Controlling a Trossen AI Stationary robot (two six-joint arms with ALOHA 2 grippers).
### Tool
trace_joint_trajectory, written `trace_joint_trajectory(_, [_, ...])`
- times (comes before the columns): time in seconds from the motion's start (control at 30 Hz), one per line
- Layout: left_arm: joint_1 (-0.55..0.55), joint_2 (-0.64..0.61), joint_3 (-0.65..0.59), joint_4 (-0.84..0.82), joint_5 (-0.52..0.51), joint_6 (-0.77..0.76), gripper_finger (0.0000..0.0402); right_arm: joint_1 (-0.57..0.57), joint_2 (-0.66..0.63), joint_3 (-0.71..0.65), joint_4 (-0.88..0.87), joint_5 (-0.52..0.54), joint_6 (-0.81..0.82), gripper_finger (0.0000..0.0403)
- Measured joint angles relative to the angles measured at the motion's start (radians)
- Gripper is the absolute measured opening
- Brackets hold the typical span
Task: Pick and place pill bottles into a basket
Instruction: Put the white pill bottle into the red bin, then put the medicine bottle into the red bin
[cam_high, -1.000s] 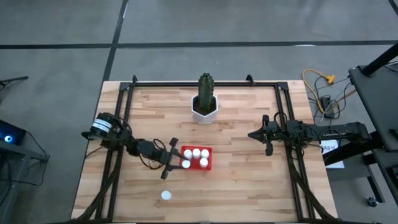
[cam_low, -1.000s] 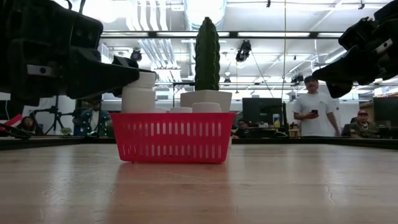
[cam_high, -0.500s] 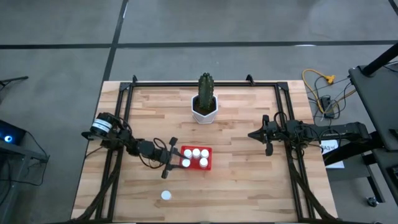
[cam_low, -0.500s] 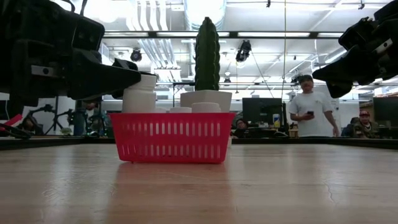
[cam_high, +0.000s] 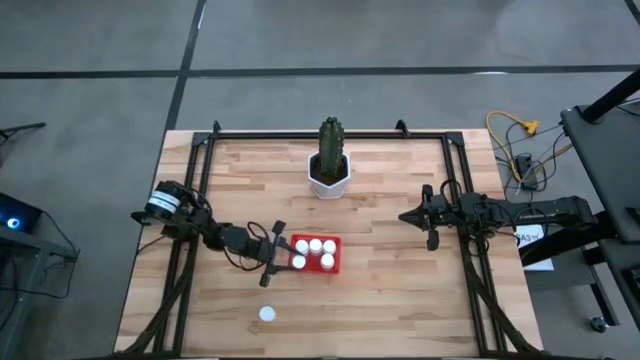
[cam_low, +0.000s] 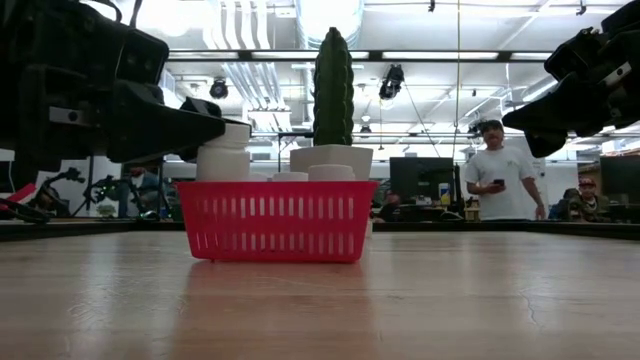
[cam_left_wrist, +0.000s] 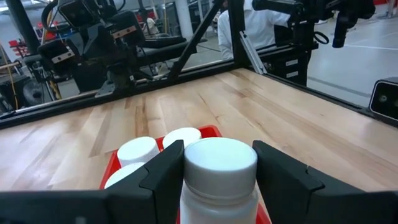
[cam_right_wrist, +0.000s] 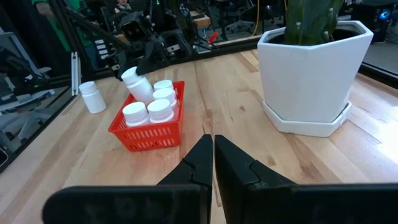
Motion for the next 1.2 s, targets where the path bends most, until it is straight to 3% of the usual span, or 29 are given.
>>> trace_joint_trajectory(0.83, [0.000, -0.001, -0.008, 0.001, 0.000, -0.019, 0.0173, 0.000, 0.000, 0.000, 0.000, 0.000, 0.000, 0.0008])
trace_joint_trajectory(1.2, [-0.004, -0.064, -0.026, 0.000, 0.005, -0.016, 0.0173, 0.000, 0.000, 0.000, 0.000, 0.000, 0.001, 0.0008])
